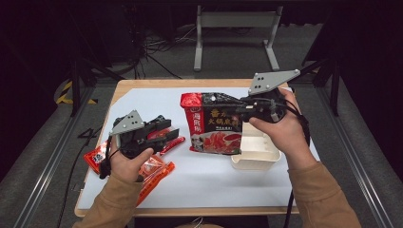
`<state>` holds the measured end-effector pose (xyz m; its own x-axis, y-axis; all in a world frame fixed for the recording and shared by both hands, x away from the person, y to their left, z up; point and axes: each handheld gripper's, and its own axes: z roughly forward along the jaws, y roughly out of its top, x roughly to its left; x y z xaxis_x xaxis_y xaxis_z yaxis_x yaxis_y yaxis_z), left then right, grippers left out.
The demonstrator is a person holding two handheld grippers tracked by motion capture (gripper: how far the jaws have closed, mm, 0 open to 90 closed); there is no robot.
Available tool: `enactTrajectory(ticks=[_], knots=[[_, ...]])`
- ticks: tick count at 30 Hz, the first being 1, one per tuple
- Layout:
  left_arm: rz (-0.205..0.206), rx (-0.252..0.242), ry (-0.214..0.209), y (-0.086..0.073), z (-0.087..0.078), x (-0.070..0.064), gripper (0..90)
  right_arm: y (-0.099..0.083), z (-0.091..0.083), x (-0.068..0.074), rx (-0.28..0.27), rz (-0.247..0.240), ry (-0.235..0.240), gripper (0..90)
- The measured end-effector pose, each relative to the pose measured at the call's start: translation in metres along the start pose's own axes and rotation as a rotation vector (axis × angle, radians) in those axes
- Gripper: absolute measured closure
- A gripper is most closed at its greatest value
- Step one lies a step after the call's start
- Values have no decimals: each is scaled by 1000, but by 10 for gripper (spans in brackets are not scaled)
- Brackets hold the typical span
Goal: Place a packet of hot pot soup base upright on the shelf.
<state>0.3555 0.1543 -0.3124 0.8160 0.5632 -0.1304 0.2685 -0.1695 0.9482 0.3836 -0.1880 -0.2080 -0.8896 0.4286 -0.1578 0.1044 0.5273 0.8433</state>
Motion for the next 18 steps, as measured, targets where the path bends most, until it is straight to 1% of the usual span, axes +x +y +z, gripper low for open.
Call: enactTrajectory(ticks=[5,9,15,18], knots=[[-7,9,8,-1,-1,4,497,2,-9,-14,-14,-4,-32,768],[-3,19,14,-1,0,5,480,1,-14,-24,-23,-2,-55,767],[-8,34,24,-3,2,5,467,-3,-19,-42,-25,4,-93,767],[-4,38,29,-3,1,6,466,-5,-20,-50,-27,10,-107,766]])
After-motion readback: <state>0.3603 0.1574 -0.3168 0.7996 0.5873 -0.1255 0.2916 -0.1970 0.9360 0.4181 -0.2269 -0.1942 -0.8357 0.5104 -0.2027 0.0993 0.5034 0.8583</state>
